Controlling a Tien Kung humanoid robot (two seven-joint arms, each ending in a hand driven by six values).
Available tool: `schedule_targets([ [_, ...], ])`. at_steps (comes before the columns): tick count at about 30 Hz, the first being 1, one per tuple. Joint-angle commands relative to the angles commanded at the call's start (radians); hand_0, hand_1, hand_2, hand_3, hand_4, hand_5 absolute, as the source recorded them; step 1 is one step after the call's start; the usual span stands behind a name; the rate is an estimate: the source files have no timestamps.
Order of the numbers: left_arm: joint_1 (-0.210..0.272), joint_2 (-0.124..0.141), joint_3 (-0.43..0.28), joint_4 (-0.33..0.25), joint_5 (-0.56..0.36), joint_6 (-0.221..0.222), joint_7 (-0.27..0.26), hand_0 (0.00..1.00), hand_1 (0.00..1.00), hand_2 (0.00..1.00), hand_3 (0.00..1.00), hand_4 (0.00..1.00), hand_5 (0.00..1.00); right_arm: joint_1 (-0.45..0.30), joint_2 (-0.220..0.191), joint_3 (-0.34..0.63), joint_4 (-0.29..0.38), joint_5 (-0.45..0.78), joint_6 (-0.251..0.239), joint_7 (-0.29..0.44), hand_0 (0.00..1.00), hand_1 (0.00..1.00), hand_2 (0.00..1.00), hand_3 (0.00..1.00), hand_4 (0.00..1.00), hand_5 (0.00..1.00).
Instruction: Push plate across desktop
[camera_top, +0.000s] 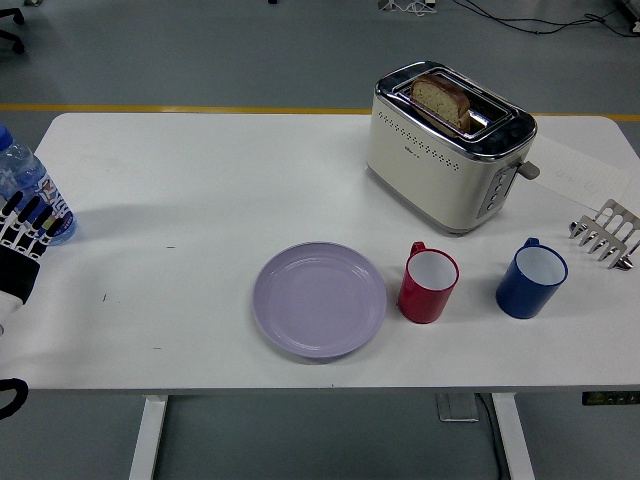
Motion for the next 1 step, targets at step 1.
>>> schedule_targets([
  [1,0.000,0.000,0.000,0.000,0.000,0.000,0.000,0.671,0.697,0.685,0.662,0.555,0.998,0.000,0.000,0.000,0.000,-0.001,0.000,0.000,0.533,0.511,0.627,0.561,0.261,0.212],
])
